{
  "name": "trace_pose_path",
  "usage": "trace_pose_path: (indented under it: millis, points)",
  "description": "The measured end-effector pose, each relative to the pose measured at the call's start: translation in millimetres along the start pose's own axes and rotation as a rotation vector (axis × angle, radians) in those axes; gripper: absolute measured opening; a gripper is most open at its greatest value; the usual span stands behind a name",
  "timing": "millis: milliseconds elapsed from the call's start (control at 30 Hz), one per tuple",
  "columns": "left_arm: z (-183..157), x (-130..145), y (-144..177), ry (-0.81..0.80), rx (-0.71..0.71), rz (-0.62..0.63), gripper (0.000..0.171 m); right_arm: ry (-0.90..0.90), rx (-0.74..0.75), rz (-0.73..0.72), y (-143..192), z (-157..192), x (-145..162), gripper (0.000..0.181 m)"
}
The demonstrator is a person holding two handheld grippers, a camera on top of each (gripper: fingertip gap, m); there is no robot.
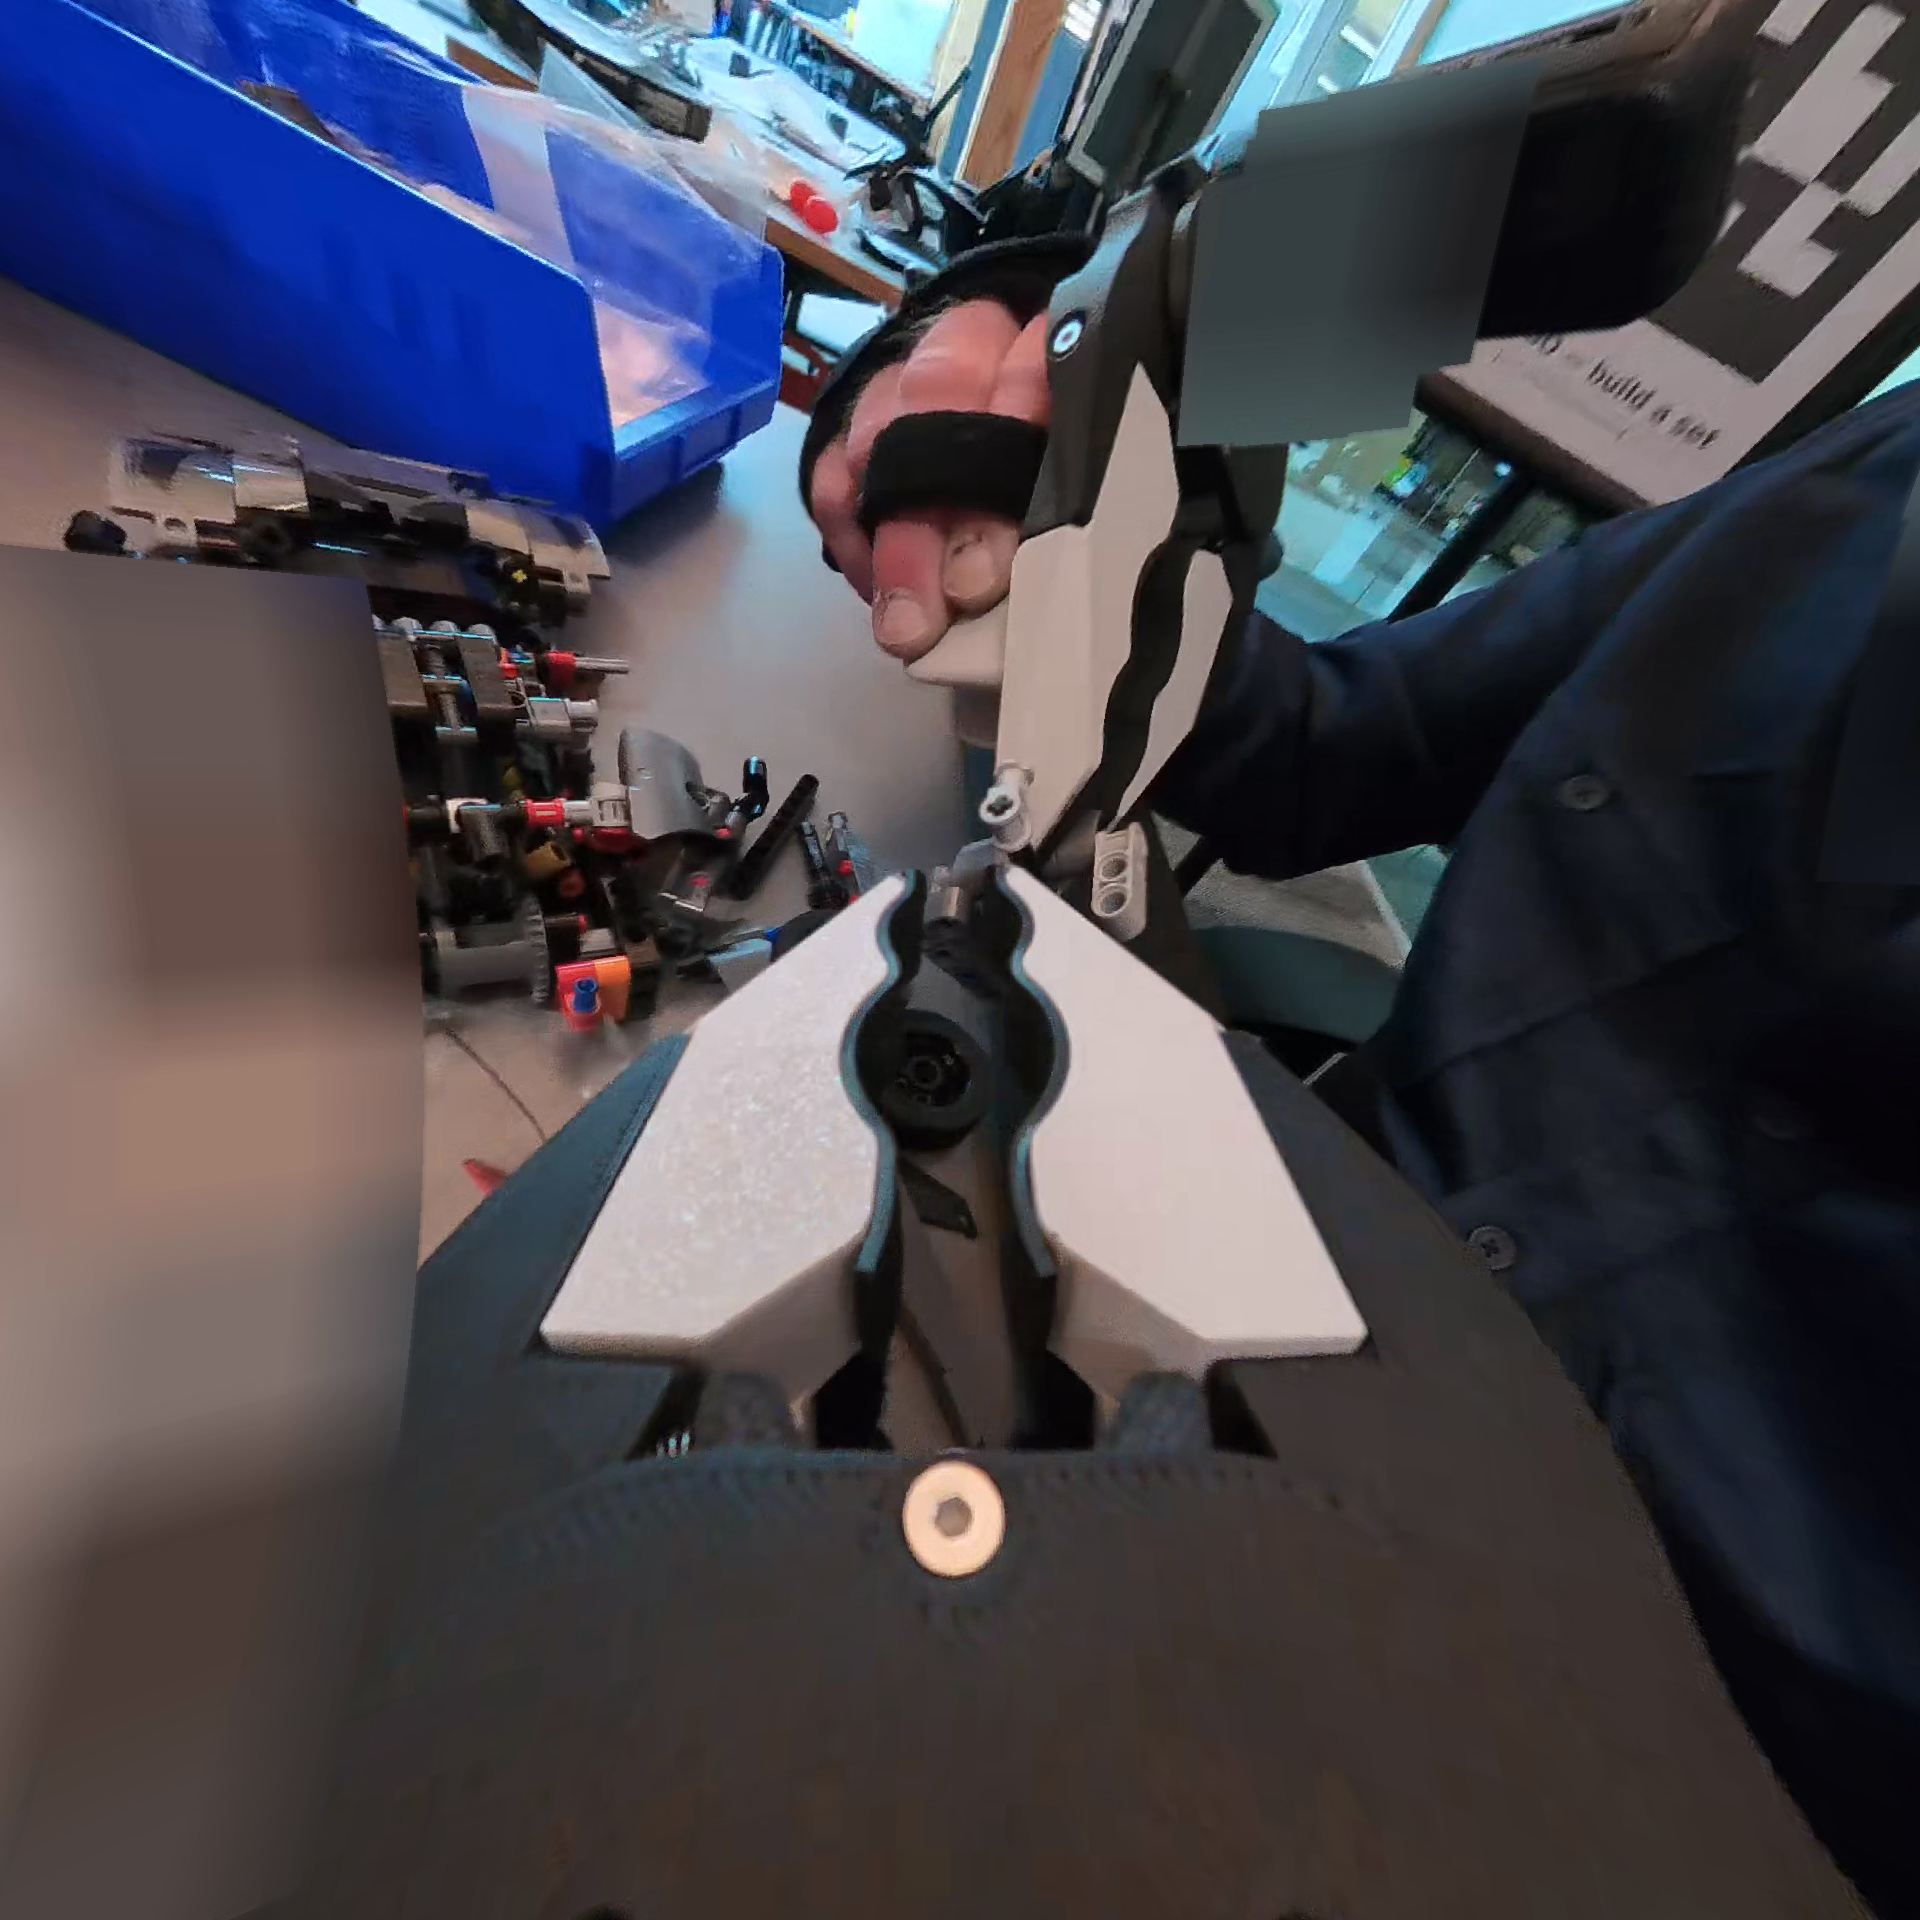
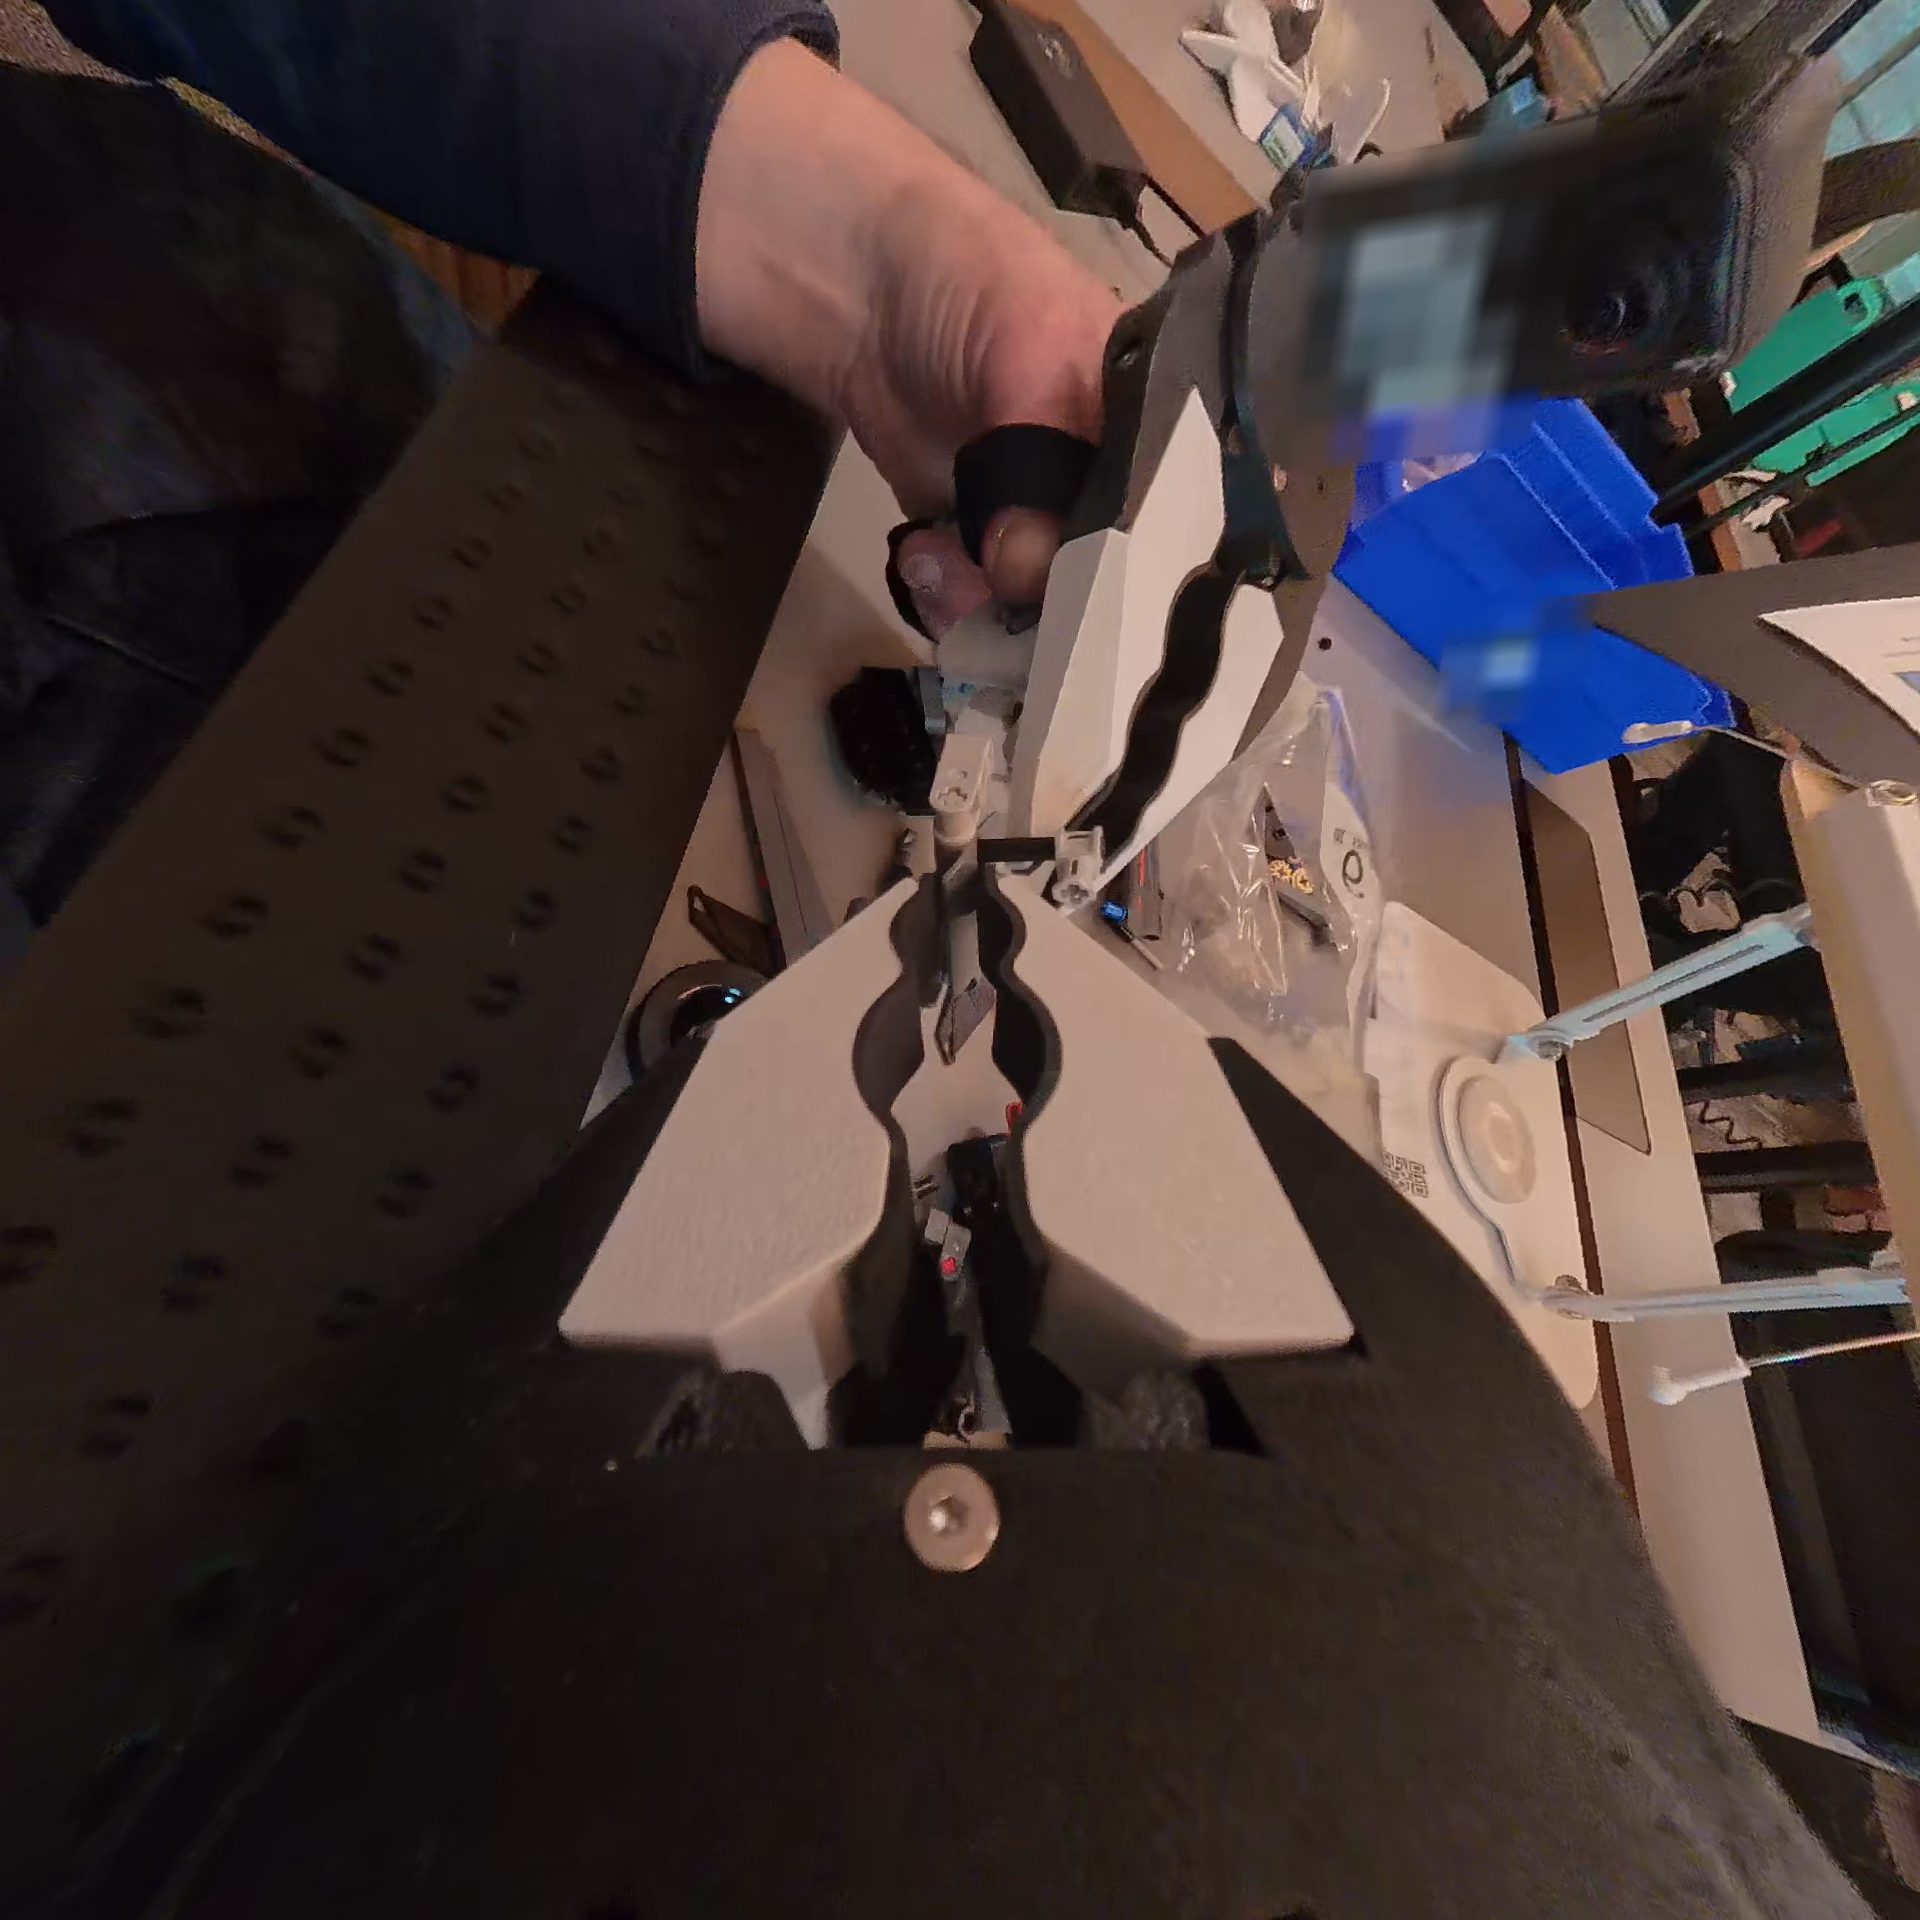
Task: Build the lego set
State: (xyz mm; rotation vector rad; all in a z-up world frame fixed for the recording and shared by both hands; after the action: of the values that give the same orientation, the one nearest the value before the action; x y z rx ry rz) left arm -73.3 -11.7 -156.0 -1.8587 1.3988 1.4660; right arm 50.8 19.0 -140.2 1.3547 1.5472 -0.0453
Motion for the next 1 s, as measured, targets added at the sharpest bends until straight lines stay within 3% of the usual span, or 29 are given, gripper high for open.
trace_pose_path:
  millis: [133,267,367,1000]
  points:
    - [-3.1,-9.3,11.0,0.065,0.108,-0.128,0.016,-0.004,0.005,-0.014,3.0,-0.4,0.2,0.005]
    - [-10.0,-5.6,-3.1,0.062,0.142,-0.077,0.014,0.006,0.015,-0.019,0.8,0.5,-3.4,0.005]
    - [-9.9,-8.6,-2.9,0.018,0.091,-0.089,0.004,0.003,0.043,-0.017,1.9,-1.3,-5.9,0.004]
    - [-0.1,-4.6,-6.7,0.115,0.008,-0.119,0.003,0.024,0.133,0.119,-6.6,3.5,1.5,0.004]
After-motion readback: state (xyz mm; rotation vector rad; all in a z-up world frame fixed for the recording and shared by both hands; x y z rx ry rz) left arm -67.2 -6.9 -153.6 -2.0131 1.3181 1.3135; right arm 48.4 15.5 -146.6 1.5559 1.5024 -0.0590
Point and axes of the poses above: each gripper's, where its closed fingertips meet, y back along the fingers, x out of its underside, z = x × y across the jaws, the point moved 7 cm from there along y, back along the fingers, and after that the axes turned 6 degrees about -x, right-handed, at the moved point
